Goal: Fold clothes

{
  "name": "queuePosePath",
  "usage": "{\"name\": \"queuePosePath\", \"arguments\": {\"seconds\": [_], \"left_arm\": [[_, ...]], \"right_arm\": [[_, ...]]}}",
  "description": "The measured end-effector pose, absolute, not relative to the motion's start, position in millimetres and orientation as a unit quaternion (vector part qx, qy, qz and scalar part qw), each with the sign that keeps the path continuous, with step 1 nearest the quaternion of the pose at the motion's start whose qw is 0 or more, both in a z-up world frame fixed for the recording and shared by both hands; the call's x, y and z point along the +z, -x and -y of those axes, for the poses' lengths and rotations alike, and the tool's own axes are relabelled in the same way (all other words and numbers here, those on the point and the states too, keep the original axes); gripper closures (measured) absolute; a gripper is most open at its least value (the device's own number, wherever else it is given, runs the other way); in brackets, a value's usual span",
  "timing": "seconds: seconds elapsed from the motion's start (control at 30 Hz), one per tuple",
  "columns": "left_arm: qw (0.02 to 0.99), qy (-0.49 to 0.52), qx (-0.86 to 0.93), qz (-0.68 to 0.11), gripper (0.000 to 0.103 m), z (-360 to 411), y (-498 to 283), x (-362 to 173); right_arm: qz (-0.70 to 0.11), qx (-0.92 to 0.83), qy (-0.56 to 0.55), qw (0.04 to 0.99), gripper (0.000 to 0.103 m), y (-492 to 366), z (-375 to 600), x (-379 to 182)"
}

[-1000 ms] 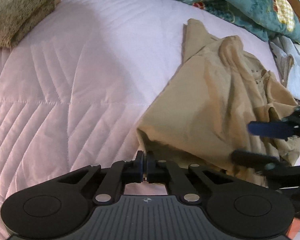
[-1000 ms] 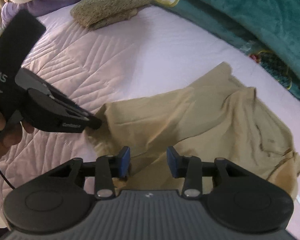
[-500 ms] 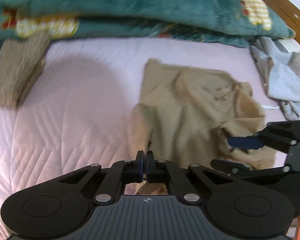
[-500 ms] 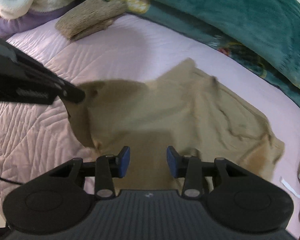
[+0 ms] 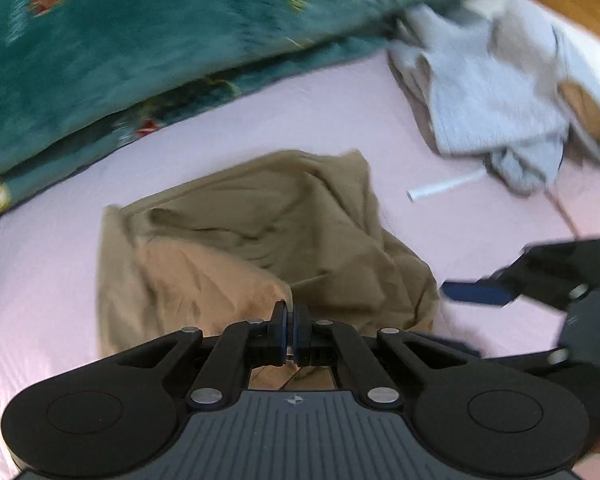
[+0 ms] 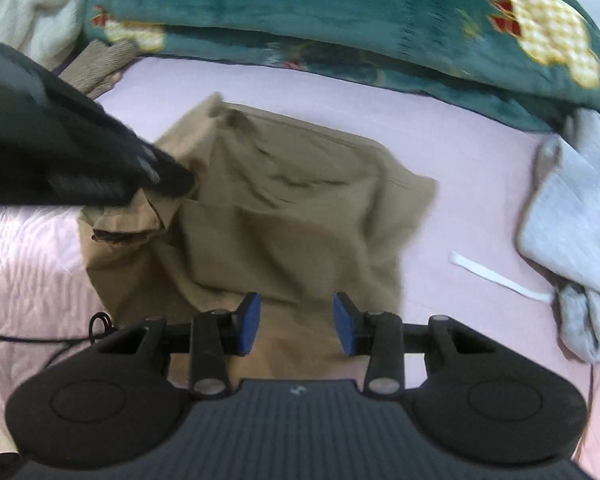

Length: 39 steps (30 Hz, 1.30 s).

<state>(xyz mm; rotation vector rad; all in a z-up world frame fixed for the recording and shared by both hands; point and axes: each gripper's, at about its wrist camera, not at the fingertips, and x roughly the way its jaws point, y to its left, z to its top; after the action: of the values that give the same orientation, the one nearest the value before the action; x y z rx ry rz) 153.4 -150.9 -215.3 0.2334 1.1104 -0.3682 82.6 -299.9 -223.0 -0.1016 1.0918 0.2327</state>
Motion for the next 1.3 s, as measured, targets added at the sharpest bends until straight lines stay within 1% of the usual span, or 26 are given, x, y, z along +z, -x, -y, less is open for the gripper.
{"name": "queuePosePath", "arguments": {"seconds": [0.03, 0.1, 0.13, 0.17, 0.23, 0.37, 0.57, 0.63, 0.8, 0.87, 1.0, 1.13, 1.3], "left_arm": [[0.825, -0.118, -0.171, -0.526, 0.089, 160.3, -152.3, -222.0], [0.82, -0.138, -0.162, -0.532, 0.087, 178.0, -148.8, -235.0], [0.819, -0.139, -0.16, -0.533, 0.078, 181.7, -147.5, -238.1], [0.821, -0.134, -0.157, -0.532, 0.06, 182.5, -144.4, -237.3], [0.828, -0.126, -0.147, -0.527, 0.039, 181.5, -139.8, -229.8], [0.834, -0.109, -0.112, -0.529, 0.038, 159.3, -130.5, -211.4], [0.835, -0.077, -0.049, -0.543, 0.036, 96.3, -96.7, -178.5], [0.827, -0.068, -0.03, -0.557, 0.035, 74.1, -79.0, -174.3], [0.808, -0.057, -0.012, -0.587, 0.033, 31.8, -35.7, -175.4], [0.804, -0.057, -0.006, -0.591, 0.033, 17.3, -25.9, -191.6], [0.812, -0.032, 0.01, -0.582, 0.033, -0.2, -32.5, -237.3], [0.823, -0.025, -0.012, -0.567, 0.033, 7.1, -50.3, -285.1], [0.83, 0.012, -0.04, -0.557, 0.033, -0.8, -66.5, -308.5]], "right_arm": [[-0.518, 0.11, 0.044, 0.847, 0.062, -81.8, 308.9, -225.0], [-0.519, 0.111, 0.037, 0.847, 0.062, -80.3, 324.4, -229.5], [-0.519, 0.112, 0.035, 0.847, 0.062, -79.1, 330.2, -231.6], [-0.519, 0.113, 0.031, 0.847, 0.062, -78.3, 334.9, -234.0], [-0.52, 0.115, 0.022, 0.846, 0.062, -75.6, 342.4, -237.6], [-0.518, 0.122, 0.004, 0.847, 0.062, -68.7, 345.4, -238.3], [-0.514, 0.137, 0.007, 0.847, 0.058, -57.8, 329.1, -227.6], [-0.519, 0.138, 0.008, 0.843, 0.053, -51.5, 320.3, -227.7], [-0.537, 0.132, 0.014, 0.833, 0.053, -34.0, 297.2, -233.5], [-0.539, 0.121, 0.022, 0.833, 0.053, -28.9, 288.4, -237.7], [-0.542, 0.092, 0.037, 0.835, 0.053, -22.3, 274.4, -252.4], [-0.546, 0.064, 0.036, 0.835, 0.053, -22.0, 263.5, -273.6], [-0.544, 0.048, 0.027, 0.837, 0.053, -24.1, 252.9, -290.5]]}}
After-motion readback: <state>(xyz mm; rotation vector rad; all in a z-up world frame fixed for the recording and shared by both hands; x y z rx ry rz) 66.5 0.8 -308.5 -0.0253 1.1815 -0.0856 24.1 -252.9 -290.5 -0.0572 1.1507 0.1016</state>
